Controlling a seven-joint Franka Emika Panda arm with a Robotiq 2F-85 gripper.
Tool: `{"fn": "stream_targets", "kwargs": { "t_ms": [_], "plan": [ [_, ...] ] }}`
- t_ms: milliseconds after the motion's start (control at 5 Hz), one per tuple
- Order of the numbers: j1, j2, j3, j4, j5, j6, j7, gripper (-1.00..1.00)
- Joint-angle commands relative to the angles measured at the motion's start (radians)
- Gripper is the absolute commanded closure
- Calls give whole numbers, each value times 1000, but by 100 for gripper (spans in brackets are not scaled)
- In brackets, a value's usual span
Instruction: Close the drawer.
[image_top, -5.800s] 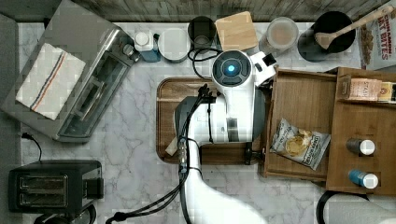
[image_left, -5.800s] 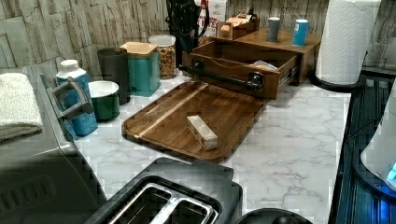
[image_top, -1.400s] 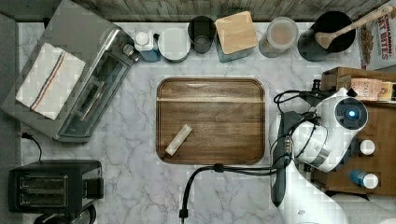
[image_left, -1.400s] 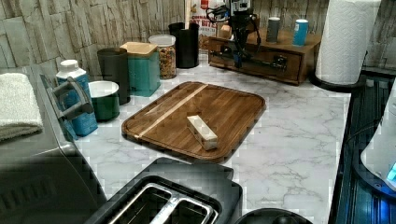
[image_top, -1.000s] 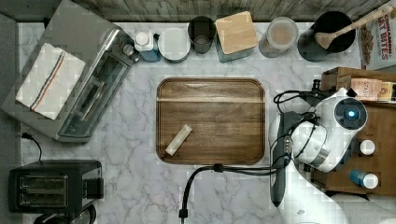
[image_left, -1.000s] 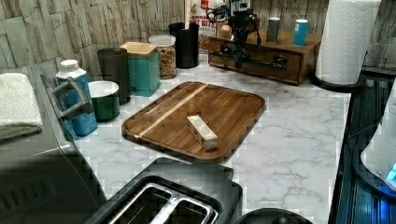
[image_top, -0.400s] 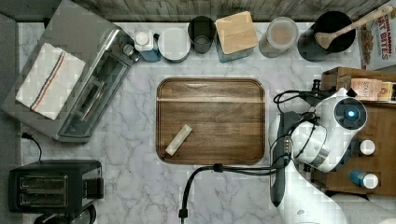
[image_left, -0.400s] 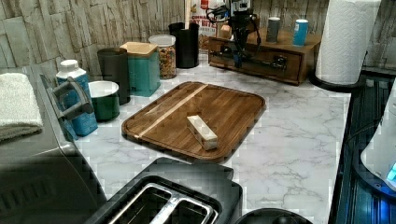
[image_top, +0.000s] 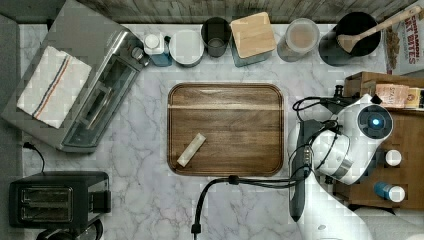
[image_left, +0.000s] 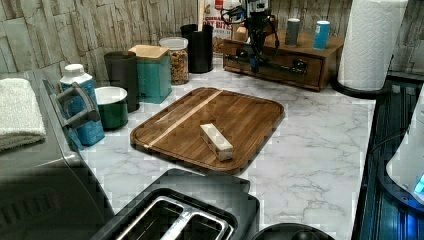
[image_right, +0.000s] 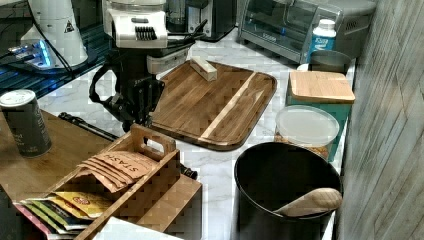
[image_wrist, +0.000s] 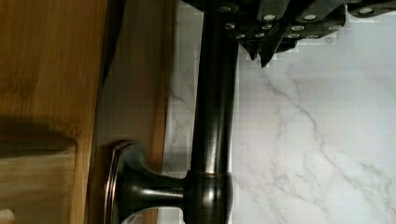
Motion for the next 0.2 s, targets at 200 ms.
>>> {"fn": "stream_targets", "kwargs": {
  "t_ms": [200],
  "plan": [
    [-102, -34, -119, 95, -17, 21, 19, 100]
  ]
}}
